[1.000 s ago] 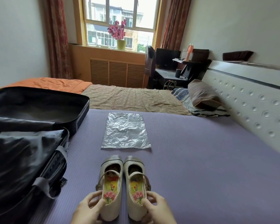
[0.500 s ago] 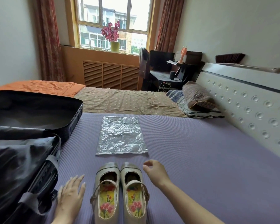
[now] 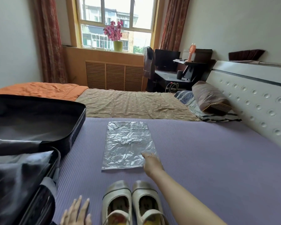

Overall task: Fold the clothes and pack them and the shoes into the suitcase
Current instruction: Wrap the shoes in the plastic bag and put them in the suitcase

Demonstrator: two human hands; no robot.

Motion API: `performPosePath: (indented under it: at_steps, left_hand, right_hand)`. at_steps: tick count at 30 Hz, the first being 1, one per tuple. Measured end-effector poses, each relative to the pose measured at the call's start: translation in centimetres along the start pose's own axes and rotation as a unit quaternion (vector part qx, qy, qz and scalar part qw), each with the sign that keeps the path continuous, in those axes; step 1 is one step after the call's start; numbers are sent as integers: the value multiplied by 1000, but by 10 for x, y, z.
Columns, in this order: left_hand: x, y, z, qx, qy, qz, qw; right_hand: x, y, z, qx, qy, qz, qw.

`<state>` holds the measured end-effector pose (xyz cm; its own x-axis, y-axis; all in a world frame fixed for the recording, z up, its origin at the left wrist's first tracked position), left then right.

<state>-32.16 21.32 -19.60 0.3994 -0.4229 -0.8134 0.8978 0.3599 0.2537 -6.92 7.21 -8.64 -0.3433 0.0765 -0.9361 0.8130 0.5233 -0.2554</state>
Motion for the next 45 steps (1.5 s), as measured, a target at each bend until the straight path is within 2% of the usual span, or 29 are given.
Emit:
performPosePath:
  at_steps: [3,7,12,16,17,19,21,24,26,27,28,30,32,36,38,41,43,45]
  left_hand:
    - [1,5,-2,-6,4,0,1000]
    - [0,6,-1,-26,0,-4,1000]
    - [-6,-1,5,-17,-5,-14,1000]
    - [-10,-2,9,-32,-19,-12,999]
    - [-11,-1,9,-32,-18,-13,999]
    - [-15,1,12,-36,-13,-8,999]
    - [-17,1,14,-41,-14,10,999]
    - [-21,-1,14,-66,-11,29,997]
    - [-25,1,13,-74,-12,25,997]
    - [-30,3,16,-108,-30,38,993]
    - [-37,7,23,-154,-75,28,985]
    - [-56,11,46,-184,-191,16,964]
    - [-77,14,78,-164,-252,28,953]
    - [-97,20,126,-98,-250,-3,963]
    - [-100,19,129,-116,-237,-2,965]
    - [-104,12,125,-144,-246,9,958]
    - [-107,7,127,-139,-262,12,955]
    - [-108,5,131,-132,-260,15,957]
  right_hand:
    - [3,14,0,-6,-48,-19,999]
    - [12,15,2,8,-45,-16,999]
    - [10,12,-2,25,-39,11,999]
    - [1,0,-3,-7,-54,46,997]
    - [-3,-8,-6,-24,-68,67,995]
    - [-14,-27,-10,-78,-114,170,976]
    - [-16,-42,-10,-107,-139,213,961]
    - [-13,-55,0,-123,-107,233,959]
    - [-13,-68,5,-123,-81,215,965]
    - [-13,-76,6,-120,-70,220,966]
    - [-13,-84,7,-123,-68,238,961]
    - [-14,-101,4,-132,-11,244,961]
    - [-19,-115,0,-118,33,207,971]
    - [-21,-134,-5,-74,127,112,983]
    - [-22,-141,-8,-73,214,73,971]
    - [-21,-151,-7,-74,341,42,936]
    - [-20,-157,-6,-70,373,42,924]
    - [-19,-161,-7,-67,361,45,929]
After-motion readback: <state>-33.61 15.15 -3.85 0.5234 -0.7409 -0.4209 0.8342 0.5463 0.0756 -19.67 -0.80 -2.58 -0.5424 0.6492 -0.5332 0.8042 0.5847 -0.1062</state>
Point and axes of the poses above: each hand's wrist, its own y-axis towards the middle knuckle, its own x-axis out of the palm, z = x × y, the point moved 1 cm from there along y, towards the middle knuckle, and after that the axes turned 11 degrees about -z, right-handed, at the moved point
